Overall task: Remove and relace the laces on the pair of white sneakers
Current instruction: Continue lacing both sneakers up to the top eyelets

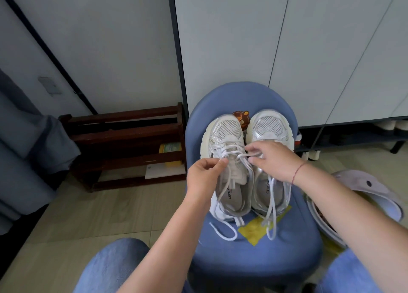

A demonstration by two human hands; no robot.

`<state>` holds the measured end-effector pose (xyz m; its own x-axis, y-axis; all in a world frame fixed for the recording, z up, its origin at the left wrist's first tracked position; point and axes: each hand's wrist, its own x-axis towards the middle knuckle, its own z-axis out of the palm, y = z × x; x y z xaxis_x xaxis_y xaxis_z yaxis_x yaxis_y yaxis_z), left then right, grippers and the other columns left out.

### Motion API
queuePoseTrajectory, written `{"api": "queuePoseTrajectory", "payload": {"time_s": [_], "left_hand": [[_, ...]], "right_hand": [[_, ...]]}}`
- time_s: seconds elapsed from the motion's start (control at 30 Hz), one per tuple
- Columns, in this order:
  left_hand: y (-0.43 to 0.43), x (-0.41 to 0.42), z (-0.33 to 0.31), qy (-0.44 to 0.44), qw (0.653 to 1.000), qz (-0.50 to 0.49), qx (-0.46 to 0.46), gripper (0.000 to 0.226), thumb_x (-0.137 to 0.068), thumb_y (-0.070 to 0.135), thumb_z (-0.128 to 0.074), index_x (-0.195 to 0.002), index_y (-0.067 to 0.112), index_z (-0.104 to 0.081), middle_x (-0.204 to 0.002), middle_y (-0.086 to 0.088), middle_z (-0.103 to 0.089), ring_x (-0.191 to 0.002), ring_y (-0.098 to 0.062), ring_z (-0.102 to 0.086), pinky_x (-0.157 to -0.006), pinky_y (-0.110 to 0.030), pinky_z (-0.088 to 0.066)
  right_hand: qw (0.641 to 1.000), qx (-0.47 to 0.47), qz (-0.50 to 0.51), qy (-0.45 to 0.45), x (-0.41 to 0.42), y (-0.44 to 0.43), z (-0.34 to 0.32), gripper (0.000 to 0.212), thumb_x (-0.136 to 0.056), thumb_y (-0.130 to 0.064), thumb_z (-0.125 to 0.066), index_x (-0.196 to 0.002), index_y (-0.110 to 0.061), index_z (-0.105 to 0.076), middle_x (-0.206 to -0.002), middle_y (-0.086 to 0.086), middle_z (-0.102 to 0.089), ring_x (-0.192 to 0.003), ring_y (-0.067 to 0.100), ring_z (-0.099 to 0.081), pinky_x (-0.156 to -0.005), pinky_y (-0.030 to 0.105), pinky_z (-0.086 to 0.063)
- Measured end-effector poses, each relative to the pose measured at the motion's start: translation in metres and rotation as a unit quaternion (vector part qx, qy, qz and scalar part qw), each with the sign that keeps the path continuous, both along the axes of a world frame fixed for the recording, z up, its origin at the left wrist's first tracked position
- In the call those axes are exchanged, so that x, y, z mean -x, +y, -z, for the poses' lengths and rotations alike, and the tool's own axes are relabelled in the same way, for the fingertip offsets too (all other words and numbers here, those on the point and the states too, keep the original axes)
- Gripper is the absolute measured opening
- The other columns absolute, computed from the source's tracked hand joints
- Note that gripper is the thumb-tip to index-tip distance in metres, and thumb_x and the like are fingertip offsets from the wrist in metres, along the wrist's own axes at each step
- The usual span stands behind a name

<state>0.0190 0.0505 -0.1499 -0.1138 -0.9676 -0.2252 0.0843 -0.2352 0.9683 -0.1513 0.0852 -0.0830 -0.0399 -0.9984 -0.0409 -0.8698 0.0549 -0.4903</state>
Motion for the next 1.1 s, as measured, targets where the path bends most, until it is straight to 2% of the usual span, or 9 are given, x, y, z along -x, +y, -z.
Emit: {"api": "queuePoseTrajectory", "payload": {"time_s": [0.17, 0.23, 0.4, 0.5, 0.63, 0.77, 0.9, 1.0, 1.1], "left_hand": [[0.011, 0.001, -0.010, -0.121, 0.988, -0.037, 0.087, 0.017, -0.086, 0.028, -0.076, -0.093, 0.014, -0.069, -0.086, 0.006, -0.063, -0.077, -0.007, -0.057, -0.072, -0.019, -0.045], [0.019, 0.002, -0.018, -0.175, 0.965, -0.055, 0.188, 0.007, -0.090, 0.027, -0.071, -0.092, 0.022, -0.067, -0.093, 0.013, -0.060, -0.083, 0.000, -0.056, -0.076, -0.014, -0.042], [0.042, 0.014, -0.037, 0.035, 0.984, 0.132, 0.116, 0.024, -0.099, 0.027, -0.055, -0.103, 0.008, -0.069, -0.095, -0.003, -0.075, -0.091, -0.013, -0.070, -0.086, -0.026, -0.053], [0.056, 0.019, -0.038, 0.128, 0.955, 0.265, 0.032, 0.045, -0.092, 0.036, -0.053, -0.116, 0.000, -0.064, -0.102, -0.010, -0.074, -0.096, -0.022, -0.070, -0.099, -0.036, -0.052], [0.058, 0.018, -0.034, 0.072, 0.954, 0.288, 0.035, 0.019, -0.099, 0.017, -0.053, -0.102, 0.002, -0.065, -0.061, 0.004, -0.057, -0.056, -0.009, -0.054, -0.078, -0.027, -0.054], [0.049, 0.014, -0.031, 0.019, 0.965, 0.258, 0.036, 0.025, -0.103, 0.018, -0.049, -0.093, 0.009, -0.070, -0.051, 0.004, -0.038, -0.047, -0.008, -0.036, -0.069, -0.028, -0.048], [0.047, 0.012, -0.031, 0.003, 0.972, 0.232, 0.033, 0.028, -0.103, 0.019, -0.049, -0.099, 0.002, -0.070, -0.049, 0.004, -0.034, -0.047, -0.009, -0.031, -0.061, -0.018, -0.048], [0.048, 0.013, -0.031, -0.003, 0.972, 0.234, 0.024, 0.028, -0.103, 0.020, -0.049, -0.096, 0.005, -0.071, -0.047, 0.007, -0.033, -0.046, -0.009, -0.029, -0.058, -0.019, -0.044], [0.047, 0.012, -0.032, -0.008, 0.972, 0.232, 0.025, 0.029, -0.104, 0.021, -0.047, -0.091, 0.010, -0.071, -0.047, 0.008, -0.031, -0.047, -0.009, -0.028, -0.060, -0.022, -0.042]], "right_hand": [[0.998, 0.009, 0.048, -0.032, 0.008, 0.009, -0.013, 0.017, -0.089, -0.022, -0.063, -0.078, -0.011, -0.071, -0.080, 0.002, -0.067, -0.066, 0.009, -0.057, -0.055, 0.018, -0.041], [0.978, -0.045, 0.049, -0.197, 0.011, 0.021, -0.018, 0.027, -0.092, -0.017, -0.060, -0.068, -0.005, -0.066, -0.070, 0.005, -0.066, -0.039, 0.004, -0.044, -0.038, 0.015, -0.028], [0.768, -0.139, 0.034, -0.624, 0.003, 0.038, -0.022, 0.022, -0.077, -0.017, -0.061, -0.088, 0.002, -0.064, -0.063, 0.008, -0.058, -0.032, 0.002, -0.031, -0.032, 0.012, -0.021], [0.722, -0.101, 0.056, -0.682, -0.001, 0.037, -0.025, 0.021, -0.075, -0.013, -0.061, -0.089, 0.002, -0.064, -0.061, 0.005, -0.059, -0.035, 0.002, -0.037, -0.033, 0.012, -0.032], [0.713, -0.029, 0.131, -0.688, 0.007, 0.032, -0.024, 0.014, -0.084, -0.008, -0.055, -0.092, 0.001, -0.062, -0.063, 0.004, -0.060, -0.040, 0.001, -0.042, -0.036, 0.011, -0.034], [0.651, -0.010, 0.206, -0.731, 0.018, 0.025, -0.014, 0.017, -0.096, -0.012, -0.048, -0.089, -0.004, -0.061, -0.069, 0.002, -0.060, -0.040, 0.001, -0.042, -0.038, 0.009, -0.033], [0.743, -0.115, 0.129, -0.647, 0.001, 0.032, -0.005, 0.028, -0.088, -0.024, -0.056, -0.098, -0.001, -0.066, -0.063, 0.003, -0.055, -0.049, 0.006, -0.045, -0.038, 0.012, -0.034], [0.830, -0.072, 0.112, -0.541, -0.008, 0.033, -0.001, 0.021, -0.092, -0.017, -0.055, -0.088, -0.003, -0.070, -0.053, 0.000, -0.040, -0.047, 0.005, -0.040, -0.039, 0.012, -0.030], [0.805, -0.006, 0.150, -0.574, 0.001, 0.025, -0.002, 0.026, -0.097, -0.015, -0.049, -0.083, -0.003, -0.066, -0.050, -0.003, -0.043, -0.040, 0.003, -0.036, -0.038, 0.012, -0.029]]}}
